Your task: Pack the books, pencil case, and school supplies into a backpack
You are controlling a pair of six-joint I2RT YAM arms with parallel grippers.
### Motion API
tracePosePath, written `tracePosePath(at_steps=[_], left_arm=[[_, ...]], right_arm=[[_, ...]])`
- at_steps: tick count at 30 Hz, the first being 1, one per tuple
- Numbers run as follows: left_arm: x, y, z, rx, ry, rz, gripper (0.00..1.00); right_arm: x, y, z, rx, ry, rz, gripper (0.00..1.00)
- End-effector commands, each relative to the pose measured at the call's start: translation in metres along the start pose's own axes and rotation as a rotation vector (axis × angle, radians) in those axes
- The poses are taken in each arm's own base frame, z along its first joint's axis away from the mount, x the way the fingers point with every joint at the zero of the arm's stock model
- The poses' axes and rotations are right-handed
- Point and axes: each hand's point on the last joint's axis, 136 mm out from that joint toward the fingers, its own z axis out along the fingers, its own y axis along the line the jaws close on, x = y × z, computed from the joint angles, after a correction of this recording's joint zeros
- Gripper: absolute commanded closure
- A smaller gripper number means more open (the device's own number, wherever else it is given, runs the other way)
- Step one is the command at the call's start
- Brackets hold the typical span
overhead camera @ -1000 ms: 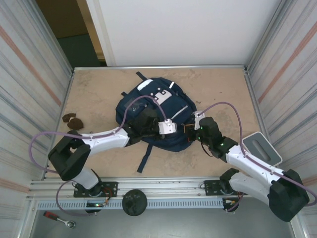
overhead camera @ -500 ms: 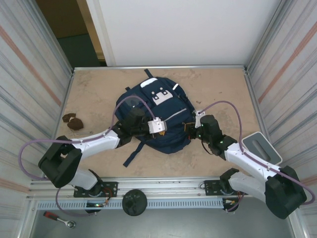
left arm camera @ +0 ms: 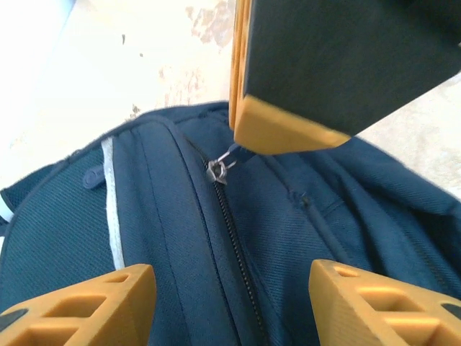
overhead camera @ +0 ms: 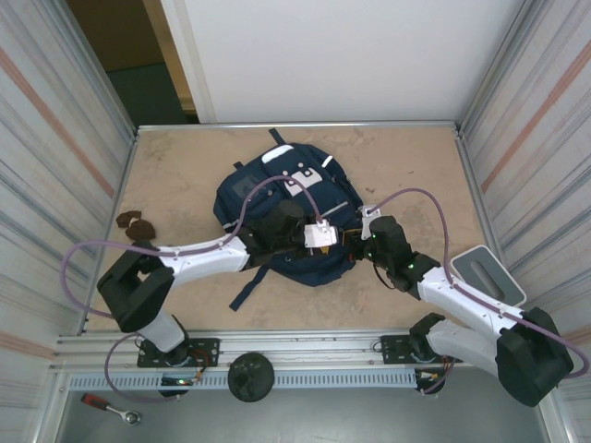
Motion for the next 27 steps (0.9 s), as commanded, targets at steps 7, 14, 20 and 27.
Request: tracePosePath(at_steps=[7, 14, 20, 27], left_arm=[[0.003, 0.01, 0.007, -0.027, 0.039, 0.01, 0.82], [-0.002, 0.004, -0.026, 0.034, -0.122, -0.045, 1.0], [0.007, 0.004, -0.047, 0.062, -0.191, -0.075, 1.0], [0.048, 0.014, -0.042, 0.014, -0.075, -0.121, 0.77]], right_arm=[[-0.012, -0.013, 0.0, 0.07, -0.058, 0.022, 1.0], [-0.009, -0.047, 0.002, 0.23, -0.032, 0.023, 1.0], [-0.012, -0.045, 0.007, 0.204, -0.033, 0.026, 1.0], [-0.005, -0.019, 0.017, 0.053, -0.017, 0.018, 1.0]])
